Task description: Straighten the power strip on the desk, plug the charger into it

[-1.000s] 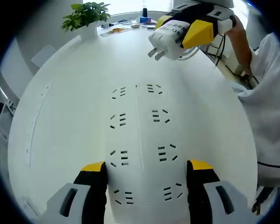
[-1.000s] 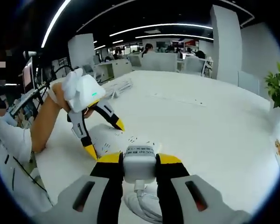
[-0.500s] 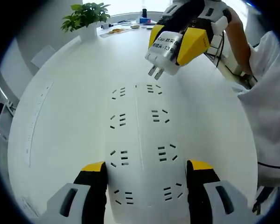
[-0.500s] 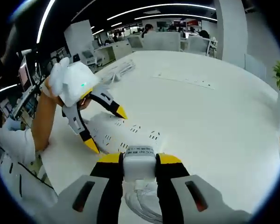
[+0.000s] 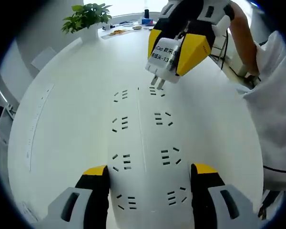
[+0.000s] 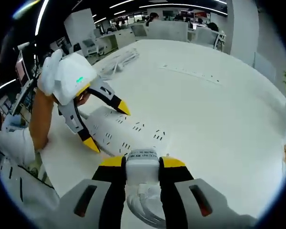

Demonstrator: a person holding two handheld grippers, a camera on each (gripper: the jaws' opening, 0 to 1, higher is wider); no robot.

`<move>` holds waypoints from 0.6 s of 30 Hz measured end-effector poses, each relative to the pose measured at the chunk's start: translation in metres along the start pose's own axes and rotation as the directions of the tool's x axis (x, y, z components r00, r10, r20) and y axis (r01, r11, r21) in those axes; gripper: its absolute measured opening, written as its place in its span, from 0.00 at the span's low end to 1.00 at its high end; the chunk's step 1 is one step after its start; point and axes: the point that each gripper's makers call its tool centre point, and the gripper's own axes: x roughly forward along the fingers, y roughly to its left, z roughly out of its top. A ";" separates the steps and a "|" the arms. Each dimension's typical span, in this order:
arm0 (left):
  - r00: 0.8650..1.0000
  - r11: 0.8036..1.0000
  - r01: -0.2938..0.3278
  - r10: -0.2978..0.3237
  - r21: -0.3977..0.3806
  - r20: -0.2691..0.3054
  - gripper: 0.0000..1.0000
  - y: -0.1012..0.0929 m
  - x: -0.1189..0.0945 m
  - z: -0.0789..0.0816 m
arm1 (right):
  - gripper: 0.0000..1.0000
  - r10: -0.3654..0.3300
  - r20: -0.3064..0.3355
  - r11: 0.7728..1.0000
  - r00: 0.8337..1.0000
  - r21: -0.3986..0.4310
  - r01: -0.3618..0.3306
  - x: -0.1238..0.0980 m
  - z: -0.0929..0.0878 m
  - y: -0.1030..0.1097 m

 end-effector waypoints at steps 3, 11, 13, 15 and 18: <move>1.000 1.000 0.000 0.000 0.001 0.000 0.70 0.000 0.000 0.000 | 0.26 -0.010 -0.013 1.000 1.000 -0.002 0.010 0.003 -0.002 -0.002; 1.000 1.000 0.002 -0.002 0.006 0.003 0.70 -0.001 0.001 0.001 | 0.26 -0.042 -0.059 0.998 0.997 0.043 0.045 0.007 -0.005 -0.007; 1.000 1.000 0.002 -0.002 0.006 0.002 0.70 -0.001 0.001 0.001 | 0.26 -0.056 -0.063 0.996 0.996 0.059 0.060 0.007 -0.005 -0.008; 1.000 1.000 0.002 -0.002 0.006 0.002 0.70 -0.001 0.001 0.001 | 0.27 -0.079 -0.068 0.992 0.995 0.088 0.085 0.007 -0.004 -0.008; 1.000 1.000 0.002 -0.002 0.005 0.002 0.70 -0.001 0.001 0.001 | 0.27 -0.123 -0.078 0.988 0.989 0.079 0.129 0.008 -0.005 -0.006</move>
